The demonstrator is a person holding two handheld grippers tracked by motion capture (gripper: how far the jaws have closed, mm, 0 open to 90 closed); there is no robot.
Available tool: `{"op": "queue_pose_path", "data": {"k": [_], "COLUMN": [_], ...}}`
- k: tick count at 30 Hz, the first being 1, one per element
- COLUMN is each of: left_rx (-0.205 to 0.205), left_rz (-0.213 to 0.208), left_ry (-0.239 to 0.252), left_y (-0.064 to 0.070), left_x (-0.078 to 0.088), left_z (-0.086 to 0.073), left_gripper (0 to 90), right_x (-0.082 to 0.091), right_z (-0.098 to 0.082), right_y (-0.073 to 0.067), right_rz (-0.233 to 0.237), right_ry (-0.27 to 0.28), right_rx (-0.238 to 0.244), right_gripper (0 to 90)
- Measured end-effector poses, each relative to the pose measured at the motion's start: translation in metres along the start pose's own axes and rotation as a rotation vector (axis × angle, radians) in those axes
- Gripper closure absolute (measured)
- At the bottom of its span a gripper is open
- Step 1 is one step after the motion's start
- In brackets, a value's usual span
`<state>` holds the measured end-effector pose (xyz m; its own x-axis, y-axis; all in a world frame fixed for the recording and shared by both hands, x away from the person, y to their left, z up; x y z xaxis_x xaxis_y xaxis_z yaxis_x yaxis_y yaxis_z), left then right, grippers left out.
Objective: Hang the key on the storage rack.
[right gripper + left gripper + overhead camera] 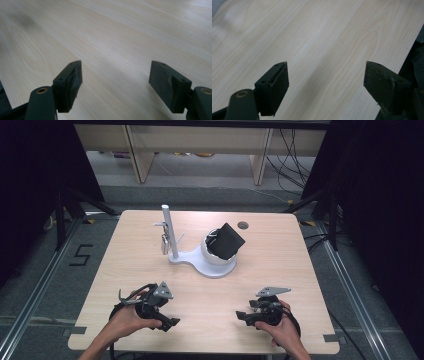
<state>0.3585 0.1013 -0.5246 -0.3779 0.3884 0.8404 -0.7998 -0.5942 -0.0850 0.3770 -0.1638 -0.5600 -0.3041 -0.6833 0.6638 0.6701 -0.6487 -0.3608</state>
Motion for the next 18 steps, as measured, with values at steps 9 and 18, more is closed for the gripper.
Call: {"op": "queue_pose_path", "data": {"k": [9,18], "left_rx": [0.007,0.061], "left_rz": [-0.007,0.000], "left_ry": [0.042,0.066], "left_y": [0.012,0.013], "left_x": [-0.008,-0.014], "left_z": [-0.013,-0.035], "left_gripper": [19.8,19.8], "right_x": [-0.001,-0.001], "right_z": [0.001,0.001], "right_y": [-0.003,-0.004], "right_rz": [0.020,0.021], "right_ry": [0.012,0.012], "right_rx": [-0.010,-0.010], "right_gripper": [27.9,27.3]}}
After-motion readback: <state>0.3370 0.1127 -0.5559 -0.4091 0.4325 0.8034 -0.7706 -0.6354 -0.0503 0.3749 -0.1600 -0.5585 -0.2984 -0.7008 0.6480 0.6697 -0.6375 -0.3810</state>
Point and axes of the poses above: each handheld gripper's, and its own axes: x roughly backward along the jaws, z roughly out of its top, y roughly to its right, the point moved 9 cm from there along -x, roughly forward along the jaws, and after that the axes turned 8 degrees about z, right-handed, at the moved point
